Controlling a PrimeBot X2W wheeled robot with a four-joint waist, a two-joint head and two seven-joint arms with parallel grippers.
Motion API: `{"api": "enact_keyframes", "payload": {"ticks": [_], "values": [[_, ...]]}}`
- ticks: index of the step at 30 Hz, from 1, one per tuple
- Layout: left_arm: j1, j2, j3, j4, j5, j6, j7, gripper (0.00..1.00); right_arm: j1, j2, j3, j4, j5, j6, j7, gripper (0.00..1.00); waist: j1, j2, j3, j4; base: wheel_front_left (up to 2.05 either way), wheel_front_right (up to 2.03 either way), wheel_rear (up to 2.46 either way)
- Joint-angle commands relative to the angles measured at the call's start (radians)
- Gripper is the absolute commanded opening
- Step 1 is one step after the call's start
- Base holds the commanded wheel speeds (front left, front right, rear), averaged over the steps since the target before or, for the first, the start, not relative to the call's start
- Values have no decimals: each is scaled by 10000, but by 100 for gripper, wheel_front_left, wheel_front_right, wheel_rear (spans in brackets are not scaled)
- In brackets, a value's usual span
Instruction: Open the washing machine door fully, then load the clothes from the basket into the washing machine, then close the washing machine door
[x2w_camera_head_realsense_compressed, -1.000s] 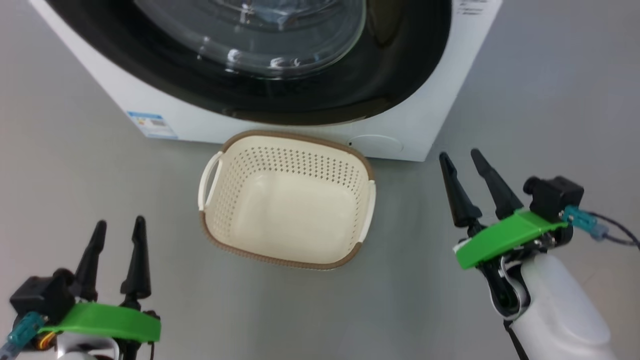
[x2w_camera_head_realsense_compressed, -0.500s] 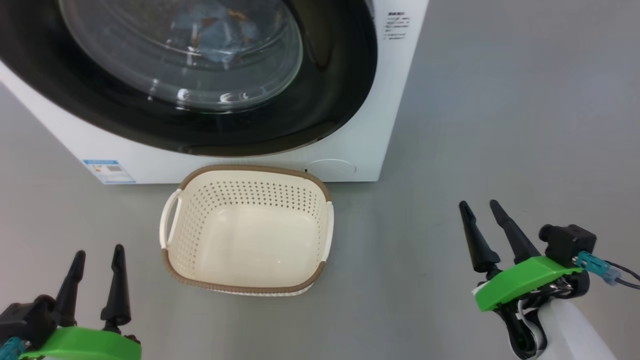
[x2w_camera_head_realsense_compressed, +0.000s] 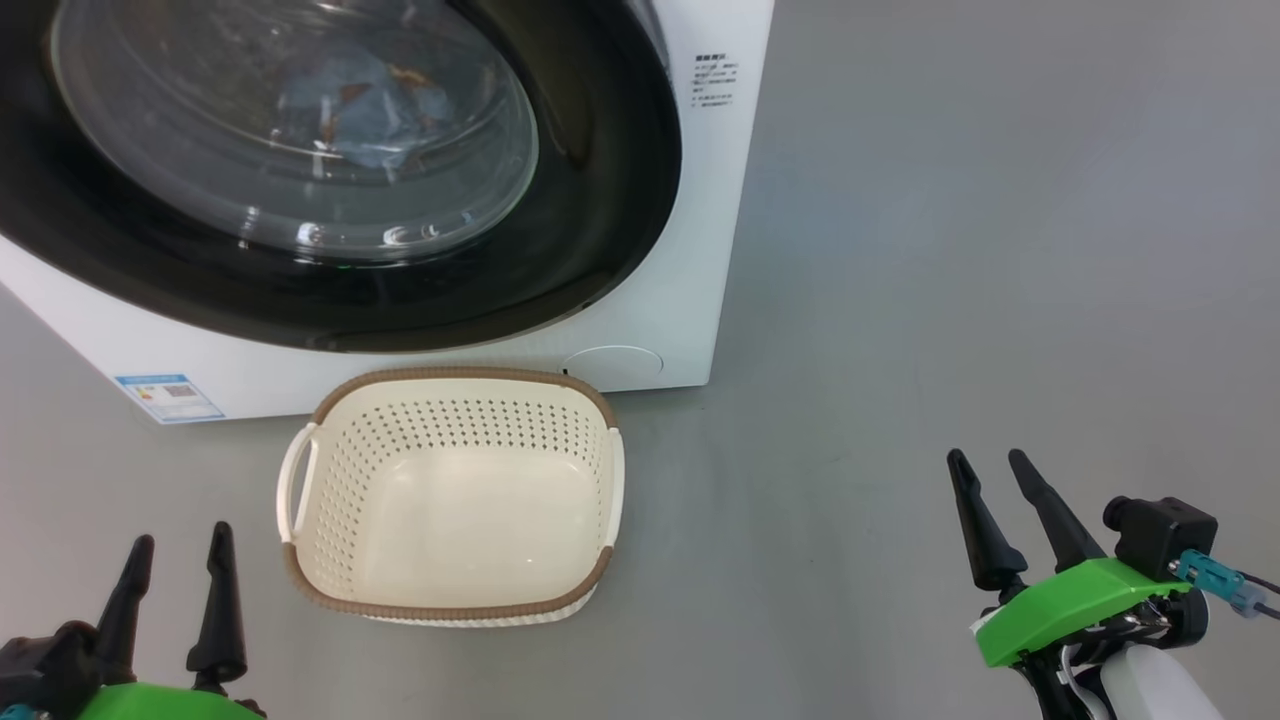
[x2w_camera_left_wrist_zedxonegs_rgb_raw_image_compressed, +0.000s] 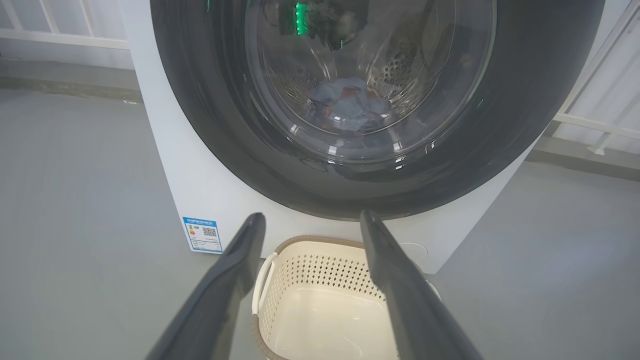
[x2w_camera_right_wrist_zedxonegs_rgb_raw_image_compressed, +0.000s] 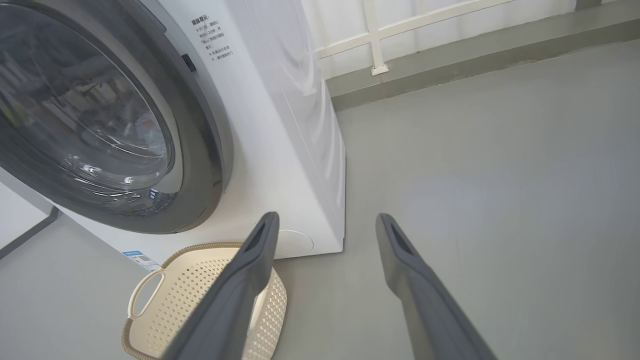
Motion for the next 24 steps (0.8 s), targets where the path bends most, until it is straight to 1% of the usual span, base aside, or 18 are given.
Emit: {"api": "enact_keyframes", "payload": {"ticks": [1, 9, 24], "values": [[-1, 264, 424, -240, 142, -15, -65, 100, 163, -112, 106, -239, 11, -13, -48, 100, 0, -1, -51, -78, 0, 0, 0], [194, 340, 418, -267, 187, -15, -65, 100, 367, -89, -7, -268, -12, -13, -48, 100, 0, -1, -140, -211, 0, 0, 0], [250, 349, 379, -389, 156, -15, -65, 100, 395, -17, -108, -337, -54, -13, -48, 100, 0, -1, -133, -213, 0, 0, 0]]}}
